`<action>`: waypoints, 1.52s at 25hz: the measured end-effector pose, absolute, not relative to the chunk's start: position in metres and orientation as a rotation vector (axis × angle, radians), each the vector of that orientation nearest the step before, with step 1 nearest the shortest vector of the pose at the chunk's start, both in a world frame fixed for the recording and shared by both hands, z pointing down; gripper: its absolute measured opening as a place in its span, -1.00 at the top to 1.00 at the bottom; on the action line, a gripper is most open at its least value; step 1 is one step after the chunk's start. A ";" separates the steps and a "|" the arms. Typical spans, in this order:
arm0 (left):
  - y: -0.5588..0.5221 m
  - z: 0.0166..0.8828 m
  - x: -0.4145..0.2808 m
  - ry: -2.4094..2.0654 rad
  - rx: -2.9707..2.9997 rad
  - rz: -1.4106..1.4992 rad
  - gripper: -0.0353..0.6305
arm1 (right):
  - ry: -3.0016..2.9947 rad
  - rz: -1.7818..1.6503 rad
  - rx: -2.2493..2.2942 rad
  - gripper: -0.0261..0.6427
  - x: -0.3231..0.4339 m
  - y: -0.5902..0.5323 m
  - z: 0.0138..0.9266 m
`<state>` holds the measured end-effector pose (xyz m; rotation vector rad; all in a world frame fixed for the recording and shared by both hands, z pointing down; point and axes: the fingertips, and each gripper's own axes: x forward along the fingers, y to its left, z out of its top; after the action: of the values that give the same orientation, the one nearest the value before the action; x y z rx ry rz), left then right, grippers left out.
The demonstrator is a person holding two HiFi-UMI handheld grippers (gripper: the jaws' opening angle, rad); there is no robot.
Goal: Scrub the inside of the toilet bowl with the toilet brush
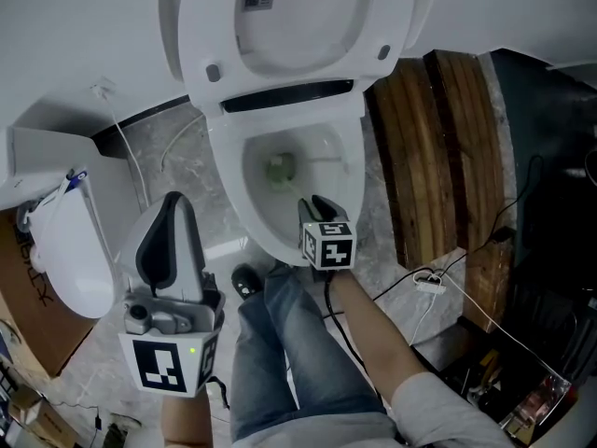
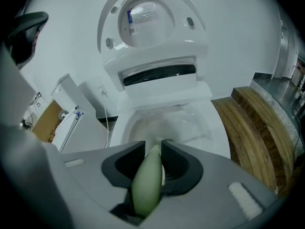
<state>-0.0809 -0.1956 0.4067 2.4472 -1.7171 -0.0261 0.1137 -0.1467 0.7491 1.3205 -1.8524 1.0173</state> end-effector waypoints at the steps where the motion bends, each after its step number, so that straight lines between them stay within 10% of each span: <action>1: -0.194 0.407 -0.081 -1.718 2.452 -0.014 0.88 | -1.856 1.011 1.312 0.61 0.114 -0.144 0.749; 38: -0.199 0.414 -0.067 -1.695 2.460 0.014 0.88 | -1.790 0.378 0.982 0.61 0.137 -0.123 0.758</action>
<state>-0.0667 -0.1991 0.4136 2.4602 -1.6953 0.0142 0.1371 -0.1229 0.7582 0.9823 -1.7904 0.3783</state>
